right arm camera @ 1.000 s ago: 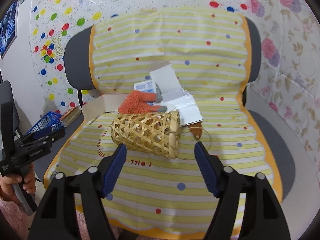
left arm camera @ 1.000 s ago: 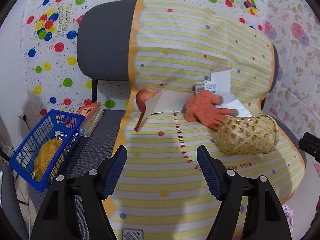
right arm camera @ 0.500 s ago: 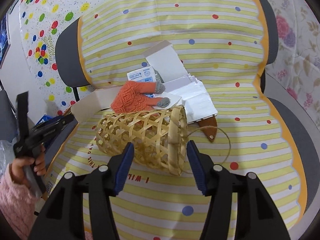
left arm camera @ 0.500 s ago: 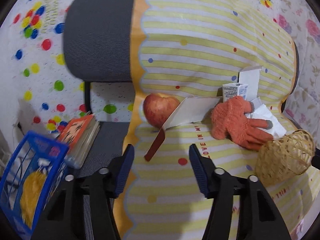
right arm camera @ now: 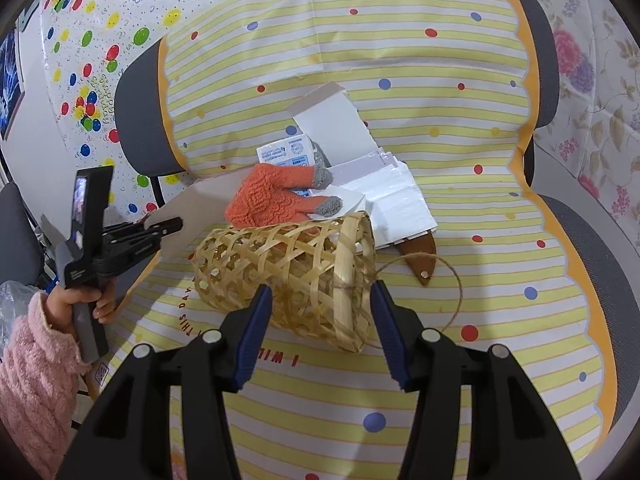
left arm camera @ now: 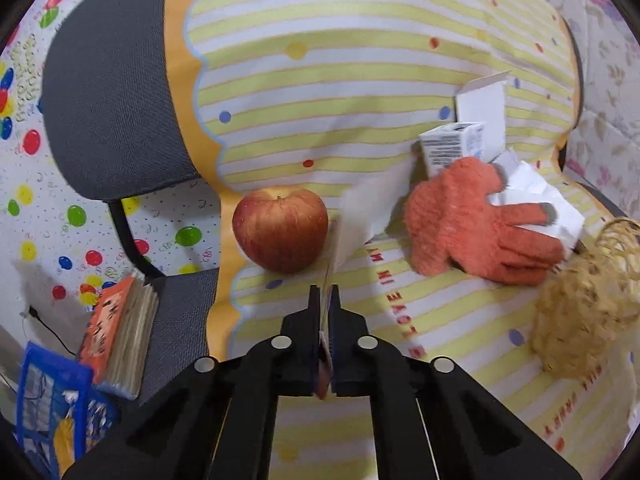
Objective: Collect trash
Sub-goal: 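Grasp white paper card with left tool while right tool grasps bamboo basket rim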
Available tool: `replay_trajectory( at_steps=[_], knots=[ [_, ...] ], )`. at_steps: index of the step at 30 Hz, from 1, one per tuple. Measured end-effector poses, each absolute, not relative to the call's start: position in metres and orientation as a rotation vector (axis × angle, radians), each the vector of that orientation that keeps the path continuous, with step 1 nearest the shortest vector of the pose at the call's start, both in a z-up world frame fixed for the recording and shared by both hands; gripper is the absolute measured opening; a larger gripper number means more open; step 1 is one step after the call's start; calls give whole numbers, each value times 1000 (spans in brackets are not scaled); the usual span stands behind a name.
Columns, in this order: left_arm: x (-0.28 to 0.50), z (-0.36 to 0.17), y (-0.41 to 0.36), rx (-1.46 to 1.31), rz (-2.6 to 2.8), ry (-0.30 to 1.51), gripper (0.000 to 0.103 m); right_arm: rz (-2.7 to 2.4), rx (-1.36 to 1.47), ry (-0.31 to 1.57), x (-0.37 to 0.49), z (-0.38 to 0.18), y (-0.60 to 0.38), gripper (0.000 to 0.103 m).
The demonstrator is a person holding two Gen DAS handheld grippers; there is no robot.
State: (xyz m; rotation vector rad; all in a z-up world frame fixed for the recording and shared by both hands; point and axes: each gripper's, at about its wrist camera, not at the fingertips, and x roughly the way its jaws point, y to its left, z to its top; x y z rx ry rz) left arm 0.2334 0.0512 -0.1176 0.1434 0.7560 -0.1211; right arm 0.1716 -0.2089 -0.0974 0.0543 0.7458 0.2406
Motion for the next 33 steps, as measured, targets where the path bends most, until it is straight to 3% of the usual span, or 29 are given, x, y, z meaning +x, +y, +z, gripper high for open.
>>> replay_trajectory(
  at_steps=[12,23,27,33],
  knots=[
    [122,-76,65,-91,-56,654,1,249,43,726,159,-95,-214,52],
    [102,-81,42,-125,-107,685,1,320,90,815,193,-120,-218,52],
    [99,-82,41,-126,-105,689,1,377,51,787,186,-116,-203,39],
    [92,-76,40,-117,-95,675,1,418,9,744,193,-107,-184,35]
  ],
)
